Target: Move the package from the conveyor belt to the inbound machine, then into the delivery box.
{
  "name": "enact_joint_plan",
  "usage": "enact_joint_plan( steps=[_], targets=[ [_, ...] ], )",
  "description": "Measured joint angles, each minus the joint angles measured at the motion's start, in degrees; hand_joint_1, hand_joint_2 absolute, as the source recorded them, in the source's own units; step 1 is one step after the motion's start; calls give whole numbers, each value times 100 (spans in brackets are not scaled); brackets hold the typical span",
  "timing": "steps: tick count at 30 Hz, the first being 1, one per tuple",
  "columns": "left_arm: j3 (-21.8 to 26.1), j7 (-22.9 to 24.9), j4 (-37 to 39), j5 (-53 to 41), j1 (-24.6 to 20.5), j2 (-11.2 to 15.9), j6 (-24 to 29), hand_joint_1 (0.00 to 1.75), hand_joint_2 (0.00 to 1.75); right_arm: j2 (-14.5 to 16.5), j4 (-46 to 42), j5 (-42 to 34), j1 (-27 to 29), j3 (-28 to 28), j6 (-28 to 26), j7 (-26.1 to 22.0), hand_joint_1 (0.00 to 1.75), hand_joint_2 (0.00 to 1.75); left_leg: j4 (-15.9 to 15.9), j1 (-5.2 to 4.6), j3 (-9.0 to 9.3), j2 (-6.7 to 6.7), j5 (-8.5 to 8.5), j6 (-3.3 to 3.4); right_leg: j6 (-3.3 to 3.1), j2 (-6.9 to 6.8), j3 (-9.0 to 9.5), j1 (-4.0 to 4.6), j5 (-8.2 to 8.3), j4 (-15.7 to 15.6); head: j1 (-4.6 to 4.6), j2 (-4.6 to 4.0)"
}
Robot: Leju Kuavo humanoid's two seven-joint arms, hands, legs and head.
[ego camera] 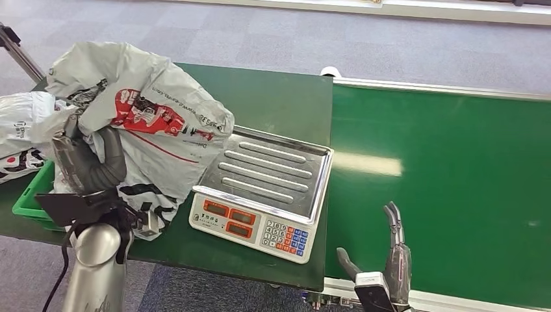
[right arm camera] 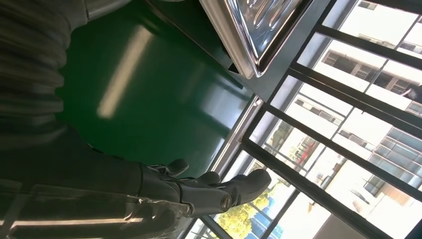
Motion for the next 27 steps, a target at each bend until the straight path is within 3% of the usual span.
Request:
enact_joint_plan(
  steps=[4,8,13,16,24,25,26,27],
  targets=[
    [296,372,295,-605,-338,107,418,175,175,3,-5,-53,-10,-1,1,10,0,175,0,0,-5,-2,1,0,0,-1,-1,0,0,1,2,0],
    [776,725,1102,-753,-1006,609,629,175,175,-2,27,-191,-47,7,11,13,0,175,0,4,0,5,3,-4,-3,7,-4,5,2,6,-1,0],
    [1208,1167,2143,-1385,-1529,1179,1002,175,175,-5,110,-256,-137,49,23,7,0,175,0,10,-2,6,7,-10,-5,8,-8,9,1,14,1,0],
    [1362,1625,3135,-2093,-1991,1549,1289,175,175,-10,178,-313,-245,133,55,15,0,175,0,11,-2,9,8,-11,-6,11,-9,10,2,15,2,0],
    [1480,2220,5679,-3113,-3159,2344,1805,173,175,-41,334,-422,-446,331,73,82,0,175,0,12,-3,18,11,-16,-8,20,-11,10,4,17,2,0],
    [1481,2254,5903,-3168,-3266,2411,1827,168,175,-44,349,-428,-463,346,74,85,0,175,0,12,-3,18,11,-16,-8,20,-12,10,4,17,2,0],
    [1481,2282,6089,-3205,-3354,2462,1840,125,175,-45,362,-432,-479,358,76,88,0,175,0,12,-3,18,11,-16,-8,20,-12,10,4,17,2,0],
    [1481,2293,6174,-3219,-3394,2487,1844,109,175,-45,368,-432,-488,364,77,89,0,175,0,12,-3,18,11,-16,-8,20,-12,10,4,17,2,0]
  ],
)
